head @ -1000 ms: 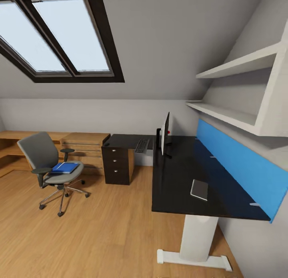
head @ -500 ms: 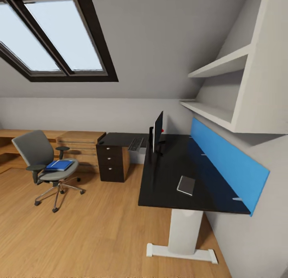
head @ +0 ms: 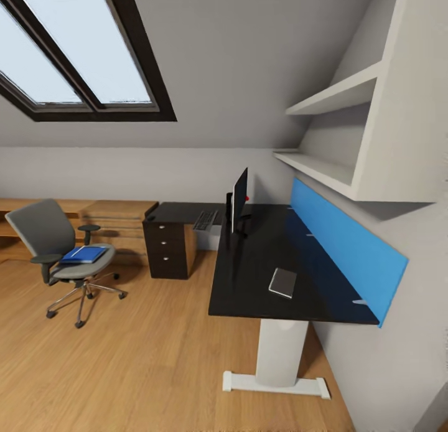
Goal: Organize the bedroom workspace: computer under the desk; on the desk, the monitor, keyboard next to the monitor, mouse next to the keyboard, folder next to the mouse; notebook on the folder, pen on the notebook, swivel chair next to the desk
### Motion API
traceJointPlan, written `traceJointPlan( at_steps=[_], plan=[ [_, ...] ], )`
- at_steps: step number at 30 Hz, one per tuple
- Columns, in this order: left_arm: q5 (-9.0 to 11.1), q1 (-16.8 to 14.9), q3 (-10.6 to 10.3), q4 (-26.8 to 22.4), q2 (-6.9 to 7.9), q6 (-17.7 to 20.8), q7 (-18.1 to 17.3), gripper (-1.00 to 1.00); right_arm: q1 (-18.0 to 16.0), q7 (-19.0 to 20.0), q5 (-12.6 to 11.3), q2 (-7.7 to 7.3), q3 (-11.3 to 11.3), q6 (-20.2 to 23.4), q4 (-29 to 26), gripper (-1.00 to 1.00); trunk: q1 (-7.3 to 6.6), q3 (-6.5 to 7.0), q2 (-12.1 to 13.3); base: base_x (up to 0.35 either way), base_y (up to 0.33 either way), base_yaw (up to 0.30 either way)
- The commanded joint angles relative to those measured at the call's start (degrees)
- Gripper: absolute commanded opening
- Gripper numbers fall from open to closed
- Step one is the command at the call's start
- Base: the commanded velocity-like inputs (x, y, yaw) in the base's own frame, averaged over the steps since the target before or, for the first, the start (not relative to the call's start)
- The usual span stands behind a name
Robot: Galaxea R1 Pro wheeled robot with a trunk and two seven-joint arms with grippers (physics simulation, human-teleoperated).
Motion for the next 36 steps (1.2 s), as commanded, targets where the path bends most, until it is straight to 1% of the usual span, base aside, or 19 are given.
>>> traceJointPlan(
  at_steps=[1, 12, 24, 36],
  plan=[
    [0.1, 0.0, 0.0, 0.0, -0.02, -0.2, 0.2, 1.0, -0.1, 0.1, 0.4, -0.02, -0.5, -0.2, 0.1, 1.0, 0.01, -0.18, -0.1, -0.001, -0.002, -0.131],
    [0.1, 0.0, -0.1, 0.0, -0.06, -0.1, 0.2, 1.0, -0.1, 0.1, 0.4, -0.05, -0.5, -0.2, 0.1, 1.0, 0.01, -0.94, -0.1, 0.0, -0.001, -0.172],
    [0.1, 0.0, -0.1, 0.0, -0.09, -0.1, 0.1, 1.0, -0.1, 0.1, 0.4, -0.05, -0.5, -0.2, 0.1, 1.0, 0.01, -0.86, -0.1, 0.0, 0.0, -0.214],
    [0.0, -0.1, -0.1, 0.0, -0.1, -0.1, 0.1, 1.0, -0.1, 0.1, 0.4, -0.05, -0.4, -0.3, 0.1, 1.0, 0.01, -0.78, -0.1, 0.0, 0.0, -0.048]
  ],
)
